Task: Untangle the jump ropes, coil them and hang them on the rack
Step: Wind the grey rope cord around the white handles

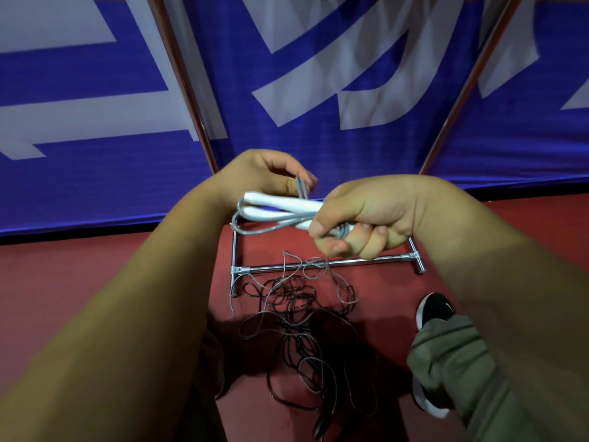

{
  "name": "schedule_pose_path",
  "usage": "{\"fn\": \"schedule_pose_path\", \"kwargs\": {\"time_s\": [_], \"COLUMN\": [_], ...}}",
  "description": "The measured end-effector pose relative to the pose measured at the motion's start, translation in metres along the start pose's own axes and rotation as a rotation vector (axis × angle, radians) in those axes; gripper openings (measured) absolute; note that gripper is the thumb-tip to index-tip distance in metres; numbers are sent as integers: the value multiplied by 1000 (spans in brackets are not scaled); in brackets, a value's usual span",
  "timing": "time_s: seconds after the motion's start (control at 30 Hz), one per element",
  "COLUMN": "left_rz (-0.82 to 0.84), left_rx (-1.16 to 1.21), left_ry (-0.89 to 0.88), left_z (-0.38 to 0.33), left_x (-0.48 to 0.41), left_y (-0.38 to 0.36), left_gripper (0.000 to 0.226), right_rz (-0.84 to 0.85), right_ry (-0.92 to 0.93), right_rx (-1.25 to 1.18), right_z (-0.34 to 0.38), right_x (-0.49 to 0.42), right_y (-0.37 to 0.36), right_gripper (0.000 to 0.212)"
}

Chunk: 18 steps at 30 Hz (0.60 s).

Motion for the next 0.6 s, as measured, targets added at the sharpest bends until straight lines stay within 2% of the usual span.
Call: {"fn": "schedule_pose_path", "kwargs": {"time_s": [0.1, 0.17, 0.27, 0.43, 0.5, 0.6], "left_rz": [29, 41, 26, -62, -74, -37], "left_rx": [24, 12, -55, -499, -638, -712], "left_ry": [-47, -76, -91, -99, -107, -49], "left_z": [-13, -21, -27, -36, -37, -36], "left_x": [-2, -1, 1, 2, 4, 5], "left_y": [-9, -10, -6, -3, -4, -8], "left_gripper": [14, 14, 13, 15, 17, 16], "right_rz": [71, 41, -78, -312, -437, -570], "right_ry": [-71, -99, -100, -118, -90, -34], "right_rx": [57, 58, 62, 98, 92, 56], "right_z": [-7, -10, -10, -15, -17, -19], "right_x": [-8, -12, -14, -19, -22, -25], "right_y": [-1, 0, 4, 22, 33, 47], "right_gripper": [39, 30, 17, 7, 10, 14]}}
Point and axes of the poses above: each hand's wrist, its own x-axis away from the middle knuckle, its own y-axis out of the back of the hand, z = x × y, the point moved 3 cm from there along -x, towards the middle knuckle, and after that the axes turned 12 degrees about z, right-handed, at the moved point
